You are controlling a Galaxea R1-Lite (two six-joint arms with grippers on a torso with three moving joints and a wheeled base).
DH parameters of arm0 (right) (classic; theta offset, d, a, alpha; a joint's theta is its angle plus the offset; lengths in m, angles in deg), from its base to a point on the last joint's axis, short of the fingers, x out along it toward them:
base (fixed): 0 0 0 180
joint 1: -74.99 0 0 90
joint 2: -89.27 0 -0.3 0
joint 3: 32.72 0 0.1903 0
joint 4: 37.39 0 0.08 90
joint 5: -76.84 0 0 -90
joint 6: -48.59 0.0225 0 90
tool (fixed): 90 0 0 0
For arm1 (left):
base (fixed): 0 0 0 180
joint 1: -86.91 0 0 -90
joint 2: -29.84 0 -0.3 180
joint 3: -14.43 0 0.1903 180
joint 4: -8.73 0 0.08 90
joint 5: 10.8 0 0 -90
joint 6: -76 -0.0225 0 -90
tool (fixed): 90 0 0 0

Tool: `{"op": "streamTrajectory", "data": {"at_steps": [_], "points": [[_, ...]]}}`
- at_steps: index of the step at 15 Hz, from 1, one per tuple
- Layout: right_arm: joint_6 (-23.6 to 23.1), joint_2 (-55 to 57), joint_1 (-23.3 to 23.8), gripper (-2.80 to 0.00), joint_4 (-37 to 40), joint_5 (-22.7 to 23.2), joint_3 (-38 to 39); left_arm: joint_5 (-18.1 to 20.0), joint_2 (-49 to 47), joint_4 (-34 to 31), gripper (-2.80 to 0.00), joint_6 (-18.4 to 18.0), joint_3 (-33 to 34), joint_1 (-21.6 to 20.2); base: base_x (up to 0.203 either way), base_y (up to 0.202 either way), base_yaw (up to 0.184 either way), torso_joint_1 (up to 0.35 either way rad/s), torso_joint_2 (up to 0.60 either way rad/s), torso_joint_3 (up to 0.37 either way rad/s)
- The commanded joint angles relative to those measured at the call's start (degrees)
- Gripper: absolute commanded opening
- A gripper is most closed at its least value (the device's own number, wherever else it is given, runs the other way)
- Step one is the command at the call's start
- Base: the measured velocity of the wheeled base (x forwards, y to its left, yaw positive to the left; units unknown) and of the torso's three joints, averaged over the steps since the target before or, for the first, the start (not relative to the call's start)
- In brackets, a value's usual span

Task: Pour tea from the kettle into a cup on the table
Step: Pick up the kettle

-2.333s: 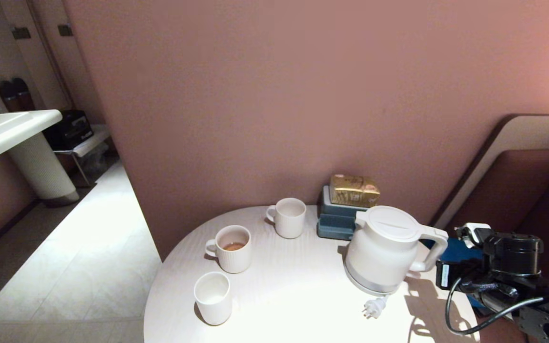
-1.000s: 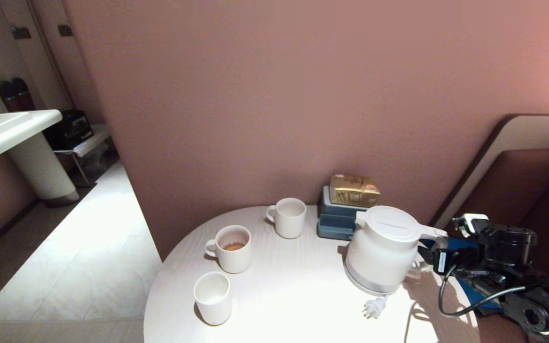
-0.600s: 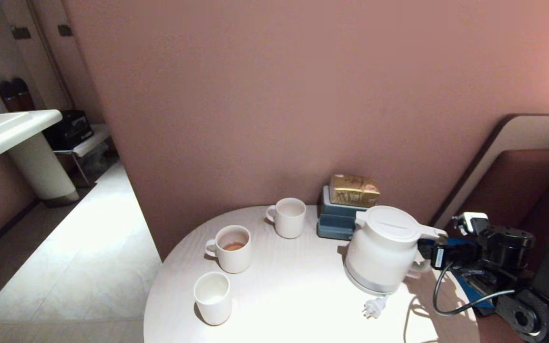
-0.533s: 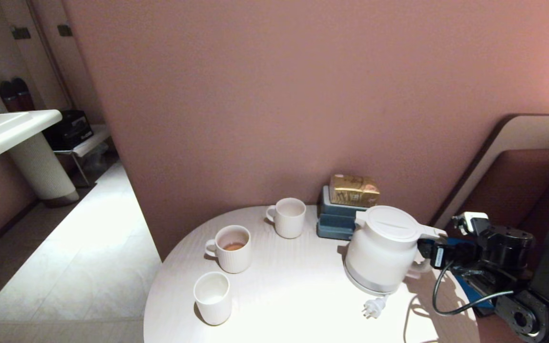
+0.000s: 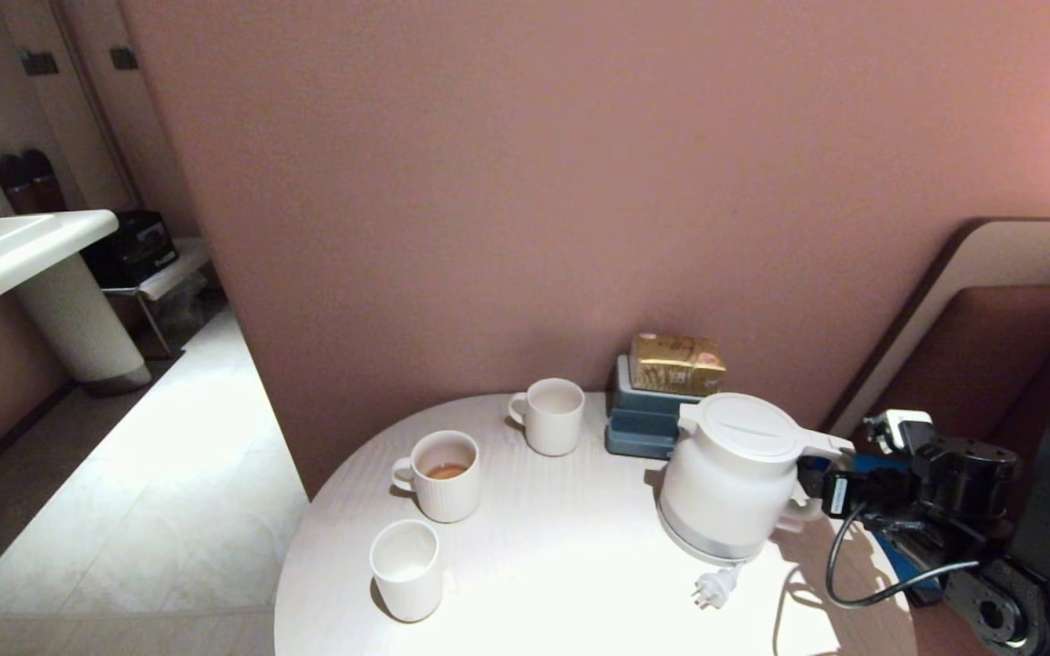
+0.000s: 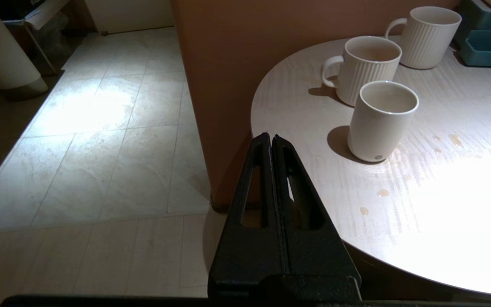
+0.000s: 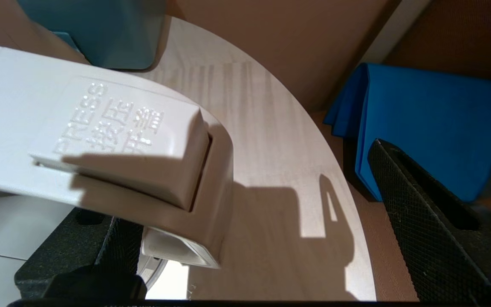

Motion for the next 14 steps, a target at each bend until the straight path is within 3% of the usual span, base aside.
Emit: {"op": "streamTrajectory", "data": {"at_steps": [1, 8, 9, 14], "points": [[0.0, 0.0, 0.0, 0.00, -0.5, 0.0, -0.4, 0.1, -0.1, 0.0, -2.80, 0.0, 0.0, 0.0, 0.000, 0.000, 0.000, 0.000, 0.00, 0.000], [-0.1, -0.1, 0.0, 0.00, -0.5, -0.1, -1.3, 0.0, -0.1, 0.0, -2.80, 0.0, 0.1, 0.0, 0.000, 0.000, 0.000, 0.000, 0.00, 0.000], [-0.1, -0.1, 0.0, -2.80, -0.5, -0.1, -1.3, 0.0, -0.1, 0.0, -2.80, 0.0, 0.1, 0.0, 0.000, 0.000, 0.000, 0.000, 0.00, 0.000], [-0.1, -0.1, 0.0, -2.80, -0.5, -0.1, -1.5, 0.0, -0.1, 0.0, -2.80, 0.0, 0.0, 0.0, 0.000, 0.000, 0.000, 0.000, 0.00, 0.000]]}}
